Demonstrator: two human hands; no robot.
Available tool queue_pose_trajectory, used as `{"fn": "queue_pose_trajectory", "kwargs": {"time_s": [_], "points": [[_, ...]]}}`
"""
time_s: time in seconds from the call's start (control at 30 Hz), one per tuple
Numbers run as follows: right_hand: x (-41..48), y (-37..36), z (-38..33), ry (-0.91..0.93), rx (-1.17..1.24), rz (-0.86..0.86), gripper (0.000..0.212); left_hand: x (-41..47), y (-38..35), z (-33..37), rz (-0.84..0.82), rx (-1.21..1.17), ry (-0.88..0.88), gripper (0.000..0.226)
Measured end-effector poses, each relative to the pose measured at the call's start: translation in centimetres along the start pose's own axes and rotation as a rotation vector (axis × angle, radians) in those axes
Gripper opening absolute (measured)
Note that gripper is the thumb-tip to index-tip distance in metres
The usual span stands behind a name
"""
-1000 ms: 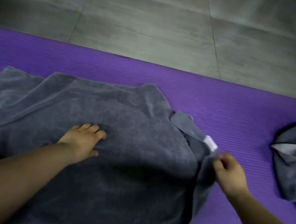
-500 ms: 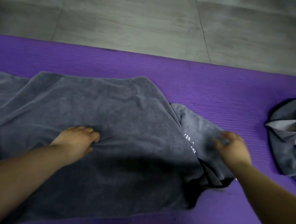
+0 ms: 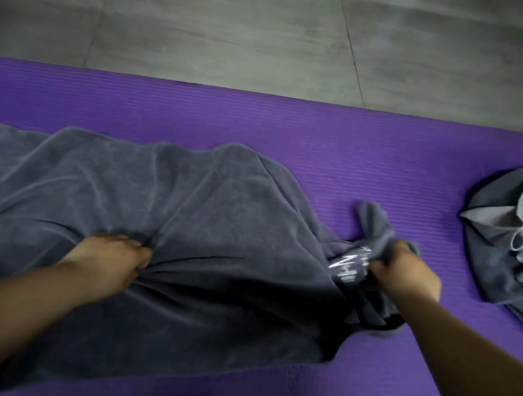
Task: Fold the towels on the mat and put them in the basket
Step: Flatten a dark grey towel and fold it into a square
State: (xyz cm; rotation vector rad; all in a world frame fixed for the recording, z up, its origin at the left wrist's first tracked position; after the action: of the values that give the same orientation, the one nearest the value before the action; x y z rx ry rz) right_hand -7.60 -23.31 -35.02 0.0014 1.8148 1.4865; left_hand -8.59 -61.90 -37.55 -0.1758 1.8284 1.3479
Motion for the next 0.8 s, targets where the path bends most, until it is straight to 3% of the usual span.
{"fn": "queue_pose_trajectory", "kwargs": {"time_s": [0.13,0.23,0.3,0.37,0.43,0.5,0.57,0.63,0.7,0.8], "points": [[-0.4,-0.1,7.0,-0.243,0.079,-0.092,0.047,0.7,0.4,-0.2,-0.069,-0.041,0.038,0.014],[-1.1,1.2,7.4,-0.334,0.154,0.179,0.046,0.5,1.4,-0.4,-0.04,-0.12,0.052,0.01],[-1.6,2.6,4.6,-0.187,0.198,0.41,0.054,0.4,2.3,-0.7,0.015,-0.197,0.063,0.023],[-1.1,3.3,0.8,0.05,0.169,0.429,0.061,0.2,3.0,-0.9,0.042,-0.286,0.09,0.043],[0.3,2.3,-2.5,0.188,0.002,0.24,0.051,0.2,2.8,-0.6,-0.002,-0.317,0.087,0.055],[1.3,0.5,-4.4,0.188,-0.191,-0.004,0.054,0.0,2.2,0.4,-0.069,-0.274,0.067,0.063],[1.3,-0.5,-5.0,0.162,-0.306,-0.088,0.046,-0.3,1.6,0.9,-0.105,-0.227,0.067,0.067],[0.8,-0.2,-4.9,0.166,-0.322,-0.028,0.036,-0.5,1.3,0.8,-0.111,-0.211,0.07,0.067],[0.1,0.5,-4.5,0.177,-0.177,0.095,0.03,-0.6,1.4,0.7,-0.119,-0.211,0.064,0.066],[-2.5,0.9,-6.4,0.559,-0.033,0.434,0.019,-0.4,1.9,0.2,-0.117,-0.226,0.057,0.06]]}}
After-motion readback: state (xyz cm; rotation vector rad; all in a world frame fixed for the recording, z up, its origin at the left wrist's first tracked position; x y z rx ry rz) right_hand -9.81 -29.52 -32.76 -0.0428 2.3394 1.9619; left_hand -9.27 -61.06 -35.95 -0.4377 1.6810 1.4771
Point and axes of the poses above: each hand's wrist, its own x-axis towards the middle knuckle, its own y-axis out of the back of the hand, z = x × y, the point moved 5 cm from there along x, towards the middle knuckle, and after that the axes turned 9 degrees about -z, right-handed, at the moved point
